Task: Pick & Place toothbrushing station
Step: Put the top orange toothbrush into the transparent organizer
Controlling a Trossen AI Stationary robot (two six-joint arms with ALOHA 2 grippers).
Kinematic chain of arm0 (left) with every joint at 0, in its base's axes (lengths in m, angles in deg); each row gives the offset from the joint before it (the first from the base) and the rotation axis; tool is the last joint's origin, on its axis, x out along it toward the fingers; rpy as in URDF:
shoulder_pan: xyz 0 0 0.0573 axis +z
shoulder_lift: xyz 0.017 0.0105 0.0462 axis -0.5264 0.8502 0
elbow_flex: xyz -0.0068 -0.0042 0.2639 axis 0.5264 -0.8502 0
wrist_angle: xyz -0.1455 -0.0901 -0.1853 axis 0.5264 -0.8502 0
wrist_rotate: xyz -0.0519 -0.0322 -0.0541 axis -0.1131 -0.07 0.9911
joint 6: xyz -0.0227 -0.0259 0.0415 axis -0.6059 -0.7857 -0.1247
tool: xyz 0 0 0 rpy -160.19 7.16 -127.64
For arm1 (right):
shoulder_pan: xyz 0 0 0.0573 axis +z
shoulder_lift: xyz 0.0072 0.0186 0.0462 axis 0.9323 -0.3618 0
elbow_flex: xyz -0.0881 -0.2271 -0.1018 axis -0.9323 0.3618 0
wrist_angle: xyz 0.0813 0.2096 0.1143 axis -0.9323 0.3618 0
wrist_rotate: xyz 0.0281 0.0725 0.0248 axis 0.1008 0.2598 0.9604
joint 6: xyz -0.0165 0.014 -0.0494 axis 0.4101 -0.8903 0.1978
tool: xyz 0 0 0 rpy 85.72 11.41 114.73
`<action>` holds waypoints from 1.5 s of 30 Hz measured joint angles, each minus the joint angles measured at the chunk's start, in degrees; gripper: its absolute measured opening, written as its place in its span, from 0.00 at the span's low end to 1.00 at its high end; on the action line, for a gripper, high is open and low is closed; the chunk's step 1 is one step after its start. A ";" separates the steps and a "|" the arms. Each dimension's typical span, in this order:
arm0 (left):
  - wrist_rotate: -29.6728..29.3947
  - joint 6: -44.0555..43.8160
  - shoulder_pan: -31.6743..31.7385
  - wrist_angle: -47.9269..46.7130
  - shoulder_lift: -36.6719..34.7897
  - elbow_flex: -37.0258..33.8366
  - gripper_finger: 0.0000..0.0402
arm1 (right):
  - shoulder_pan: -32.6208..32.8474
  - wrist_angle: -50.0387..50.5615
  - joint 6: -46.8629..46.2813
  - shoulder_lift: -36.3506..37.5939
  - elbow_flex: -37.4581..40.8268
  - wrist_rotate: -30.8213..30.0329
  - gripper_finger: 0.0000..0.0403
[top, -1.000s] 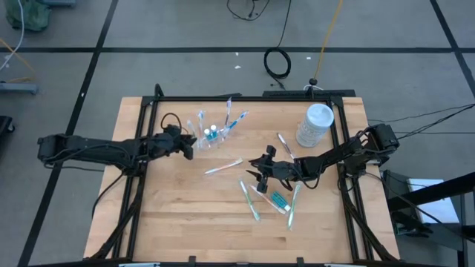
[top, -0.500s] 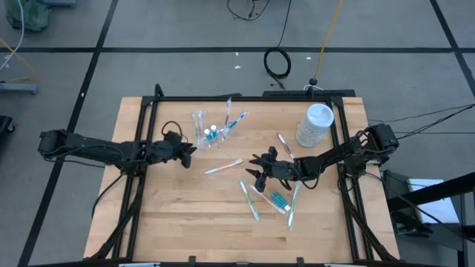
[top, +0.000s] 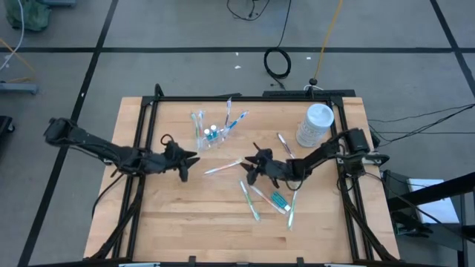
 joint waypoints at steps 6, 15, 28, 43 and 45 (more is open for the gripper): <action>-2.26 -0.63 -1.86 0.00 0.01 0.00 0.34 | -1.37 3.10 -4.28 -2.34 -2.62 0.14 0.42; -3.67 -0.95 -2.07 -0.04 0.02 0.00 0.34 | -1.66 11.23 0.91 -2.32 -5.99 -7.34 0.42; -3.78 -1.26 -2.07 -0.04 0.01 0.00 0.34 | -3.99 14.40 -8.72 -2.32 -6.01 -0.10 0.42; -3.80 -1.26 -2.07 -0.04 0.00 0.00 0.34 | -2.72 9.58 -6.31 -2.31 -6.01 0.51 0.43; -3.80 -1.26 -2.07 -0.04 0.01 0.00 0.34 | -2.72 9.60 -6.75 -2.31 -6.01 0.59 0.43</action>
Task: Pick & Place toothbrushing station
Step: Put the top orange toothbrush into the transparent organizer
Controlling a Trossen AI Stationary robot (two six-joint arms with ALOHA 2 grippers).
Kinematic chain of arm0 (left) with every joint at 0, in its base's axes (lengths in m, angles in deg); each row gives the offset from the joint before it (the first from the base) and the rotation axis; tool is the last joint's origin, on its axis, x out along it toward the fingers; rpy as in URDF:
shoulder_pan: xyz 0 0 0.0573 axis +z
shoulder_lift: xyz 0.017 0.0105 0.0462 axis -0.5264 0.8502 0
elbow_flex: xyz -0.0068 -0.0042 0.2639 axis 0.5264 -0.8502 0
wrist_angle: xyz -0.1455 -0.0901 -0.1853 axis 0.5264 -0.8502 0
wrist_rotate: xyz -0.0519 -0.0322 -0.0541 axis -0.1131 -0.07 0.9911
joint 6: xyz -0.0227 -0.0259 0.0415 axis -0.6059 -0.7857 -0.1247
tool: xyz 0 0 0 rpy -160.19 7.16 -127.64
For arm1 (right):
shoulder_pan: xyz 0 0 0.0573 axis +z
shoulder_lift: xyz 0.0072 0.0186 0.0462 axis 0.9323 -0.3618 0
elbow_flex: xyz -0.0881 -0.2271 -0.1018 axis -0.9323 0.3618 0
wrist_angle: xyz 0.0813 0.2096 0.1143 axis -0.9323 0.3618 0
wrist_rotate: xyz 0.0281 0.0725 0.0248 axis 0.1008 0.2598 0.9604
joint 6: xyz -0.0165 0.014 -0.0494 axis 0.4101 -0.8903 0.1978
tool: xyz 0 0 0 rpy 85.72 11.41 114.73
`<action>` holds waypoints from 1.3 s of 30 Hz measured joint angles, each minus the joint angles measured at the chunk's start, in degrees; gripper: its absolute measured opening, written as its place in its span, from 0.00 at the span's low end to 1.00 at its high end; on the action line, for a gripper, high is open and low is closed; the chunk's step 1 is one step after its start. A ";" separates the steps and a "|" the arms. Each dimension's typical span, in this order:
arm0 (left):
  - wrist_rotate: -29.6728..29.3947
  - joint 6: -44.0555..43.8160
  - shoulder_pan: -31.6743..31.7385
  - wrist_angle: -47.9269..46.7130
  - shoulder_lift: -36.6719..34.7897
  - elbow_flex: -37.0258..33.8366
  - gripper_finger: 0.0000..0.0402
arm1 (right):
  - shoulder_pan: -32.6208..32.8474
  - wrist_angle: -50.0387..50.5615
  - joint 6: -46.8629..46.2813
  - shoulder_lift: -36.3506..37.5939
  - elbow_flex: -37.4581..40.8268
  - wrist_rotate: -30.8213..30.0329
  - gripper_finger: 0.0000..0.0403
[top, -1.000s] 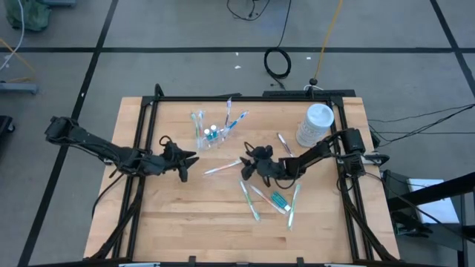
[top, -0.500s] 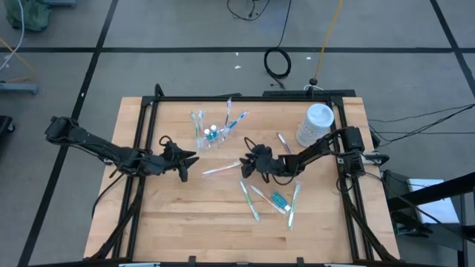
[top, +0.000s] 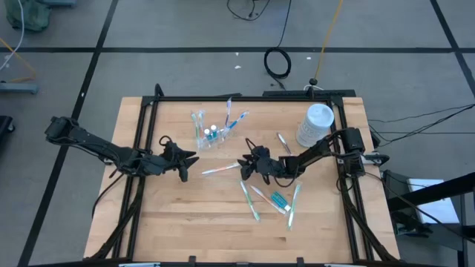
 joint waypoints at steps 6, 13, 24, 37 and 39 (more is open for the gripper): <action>0.00 -0.01 0.00 0.00 0.02 0.00 0.34 | 0.05 0.23 -3.02 -1.40 0.00 2.65 0.43; 0.00 0.07 0.00 -0.05 0.02 0.00 0.34 | 0.72 -8.32 -0.58 -5.48 -0.39 3.40 0.43; -0.02 0.15 0.04 -0.04 0.02 0.00 0.34 | 0.70 -7.48 9.63 -5.90 -0.28 8.93 0.41; -0.02 0.17 0.02 0.00 0.02 0.00 0.34 | 0.69 -7.62 19.23 -6.19 -1.95 13.95 0.08; -0.02 0.18 0.02 0.00 0.02 0.00 0.34 | 0.63 -9.09 19.82 -6.16 -1.95 13.77 0.02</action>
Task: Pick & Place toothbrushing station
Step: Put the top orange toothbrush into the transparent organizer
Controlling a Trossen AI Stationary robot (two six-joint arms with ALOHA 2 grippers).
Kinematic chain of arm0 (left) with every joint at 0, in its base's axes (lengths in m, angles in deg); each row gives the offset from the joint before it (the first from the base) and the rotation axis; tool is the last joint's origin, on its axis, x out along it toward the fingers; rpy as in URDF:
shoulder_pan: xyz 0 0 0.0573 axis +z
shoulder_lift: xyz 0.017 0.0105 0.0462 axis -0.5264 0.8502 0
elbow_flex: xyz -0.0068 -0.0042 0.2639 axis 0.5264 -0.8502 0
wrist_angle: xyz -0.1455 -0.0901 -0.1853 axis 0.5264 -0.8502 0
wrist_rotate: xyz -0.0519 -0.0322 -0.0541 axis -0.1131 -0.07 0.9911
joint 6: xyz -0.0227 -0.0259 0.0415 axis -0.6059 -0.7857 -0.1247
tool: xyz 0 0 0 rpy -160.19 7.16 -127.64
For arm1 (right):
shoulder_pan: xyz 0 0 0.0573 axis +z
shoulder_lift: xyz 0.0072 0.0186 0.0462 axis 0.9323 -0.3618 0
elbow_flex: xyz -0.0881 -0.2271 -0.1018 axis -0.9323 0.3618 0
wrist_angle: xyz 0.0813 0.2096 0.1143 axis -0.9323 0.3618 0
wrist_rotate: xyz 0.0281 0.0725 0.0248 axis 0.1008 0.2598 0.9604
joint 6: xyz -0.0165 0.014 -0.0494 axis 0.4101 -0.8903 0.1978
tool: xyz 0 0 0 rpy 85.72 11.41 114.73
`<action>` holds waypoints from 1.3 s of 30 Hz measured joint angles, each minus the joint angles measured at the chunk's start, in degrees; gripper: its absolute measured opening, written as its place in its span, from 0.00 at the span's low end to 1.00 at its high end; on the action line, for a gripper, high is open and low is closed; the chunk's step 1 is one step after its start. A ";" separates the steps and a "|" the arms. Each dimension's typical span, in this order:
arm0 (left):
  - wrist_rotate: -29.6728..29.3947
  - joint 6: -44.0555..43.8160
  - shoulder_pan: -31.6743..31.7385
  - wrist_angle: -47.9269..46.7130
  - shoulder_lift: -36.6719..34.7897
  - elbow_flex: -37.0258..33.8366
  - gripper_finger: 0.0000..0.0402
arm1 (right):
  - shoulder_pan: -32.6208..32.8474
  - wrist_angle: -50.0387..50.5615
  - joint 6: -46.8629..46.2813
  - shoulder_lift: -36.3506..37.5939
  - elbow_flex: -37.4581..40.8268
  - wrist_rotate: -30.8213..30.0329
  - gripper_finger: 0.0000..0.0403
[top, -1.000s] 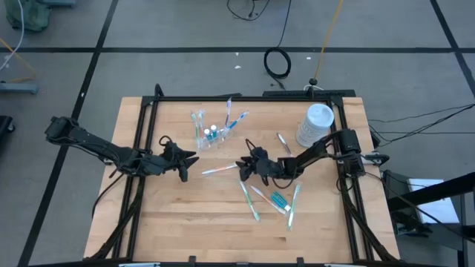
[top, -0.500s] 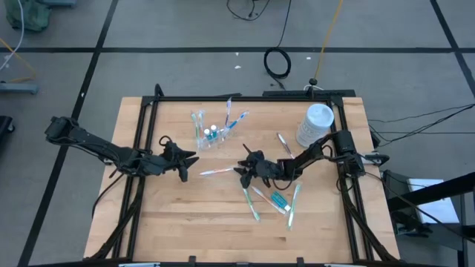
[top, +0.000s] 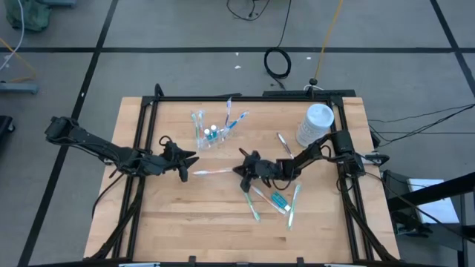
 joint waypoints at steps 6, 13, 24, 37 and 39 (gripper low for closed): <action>0.91 1.01 0.02 0.04 0.00 0.00 0.34 | 0.50 -0.34 9.74 6.01 -0.14 -0.37 0.01; 1.53 2.83 0.02 0.70 0.00 0.00 0.34 | 1.99 33.52 25.76 23.14 -6.34 -8.24 0.00; 4.65 6.11 -0.02 7.46 -0.02 0.00 0.34 | 0.75 61.10 69.70 30.28 -28.10 -20.34 0.00; 4.32 14.96 0.24 10.41 -0.02 0.00 0.34 | -12.07 55.35 88.29 29.51 -30.21 -16.79 0.00; 4.15 15.45 0.24 10.40 -0.02 0.00 0.34 | -13.45 54.34 88.10 28.39 -29.25 -16.77 0.00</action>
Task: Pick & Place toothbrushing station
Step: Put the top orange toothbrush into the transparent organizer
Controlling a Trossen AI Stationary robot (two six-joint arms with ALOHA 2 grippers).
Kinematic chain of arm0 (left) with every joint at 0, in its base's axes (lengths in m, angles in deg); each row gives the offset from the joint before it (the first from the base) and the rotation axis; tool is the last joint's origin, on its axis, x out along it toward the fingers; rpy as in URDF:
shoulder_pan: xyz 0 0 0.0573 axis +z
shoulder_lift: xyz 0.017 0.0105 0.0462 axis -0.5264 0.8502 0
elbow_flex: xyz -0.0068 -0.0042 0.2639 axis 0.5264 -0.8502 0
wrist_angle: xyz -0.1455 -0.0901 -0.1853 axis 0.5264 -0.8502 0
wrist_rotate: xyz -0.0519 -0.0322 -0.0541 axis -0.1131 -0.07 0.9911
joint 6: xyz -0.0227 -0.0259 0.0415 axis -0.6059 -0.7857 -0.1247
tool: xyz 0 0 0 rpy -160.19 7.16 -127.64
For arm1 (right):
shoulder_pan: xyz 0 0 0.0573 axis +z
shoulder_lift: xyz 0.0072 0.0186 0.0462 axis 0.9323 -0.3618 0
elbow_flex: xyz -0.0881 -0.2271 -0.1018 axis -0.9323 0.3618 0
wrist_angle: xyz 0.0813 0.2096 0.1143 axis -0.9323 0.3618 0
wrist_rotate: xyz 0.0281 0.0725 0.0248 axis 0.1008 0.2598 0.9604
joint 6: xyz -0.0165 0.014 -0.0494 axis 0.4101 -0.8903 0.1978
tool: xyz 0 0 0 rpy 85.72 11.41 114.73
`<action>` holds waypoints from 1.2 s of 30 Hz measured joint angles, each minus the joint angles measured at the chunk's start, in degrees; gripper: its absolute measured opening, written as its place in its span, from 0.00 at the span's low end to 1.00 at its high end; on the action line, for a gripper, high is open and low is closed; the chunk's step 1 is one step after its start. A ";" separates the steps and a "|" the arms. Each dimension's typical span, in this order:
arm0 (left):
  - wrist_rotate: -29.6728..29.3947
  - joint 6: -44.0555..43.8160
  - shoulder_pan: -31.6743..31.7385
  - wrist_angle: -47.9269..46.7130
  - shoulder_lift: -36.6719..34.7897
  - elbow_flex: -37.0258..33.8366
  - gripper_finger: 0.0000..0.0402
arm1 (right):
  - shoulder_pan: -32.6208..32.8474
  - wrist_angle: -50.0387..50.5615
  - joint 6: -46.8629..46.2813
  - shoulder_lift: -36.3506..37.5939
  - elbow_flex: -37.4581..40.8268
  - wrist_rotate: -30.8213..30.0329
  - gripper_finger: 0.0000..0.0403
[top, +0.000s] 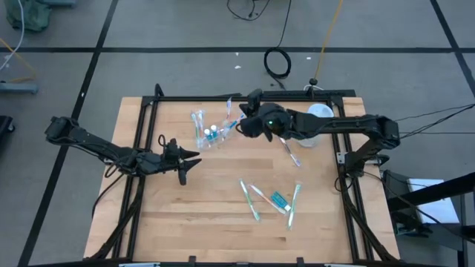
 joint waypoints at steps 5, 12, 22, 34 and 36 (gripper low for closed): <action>-0.08 3.02 0.09 0.97 0.01 0.00 0.34 | -2.76 -5.54 2.19 -2.20 0.81 3.58 0.00; -0.10 7.04 1.04 2.17 0.00 0.00 0.34 | -4.49 -5.09 3.86 -7.26 1.00 9.67 0.00; -0.13 7.46 2.19 1.79 0.01 0.00 0.34 | -4.42 -9.97 13.21 -14.16 0.99 8.50 0.00; 0.46 3.72 2.16 -0.56 0.00 0.00 0.34 | 1.25 -13.34 21.88 -5.71 0.89 -1.95 0.00; 0.46 3.12 2.16 -1.18 0.00 0.00 0.34 | 2.08 -11.84 21.58 -4.22 0.88 -3.32 0.00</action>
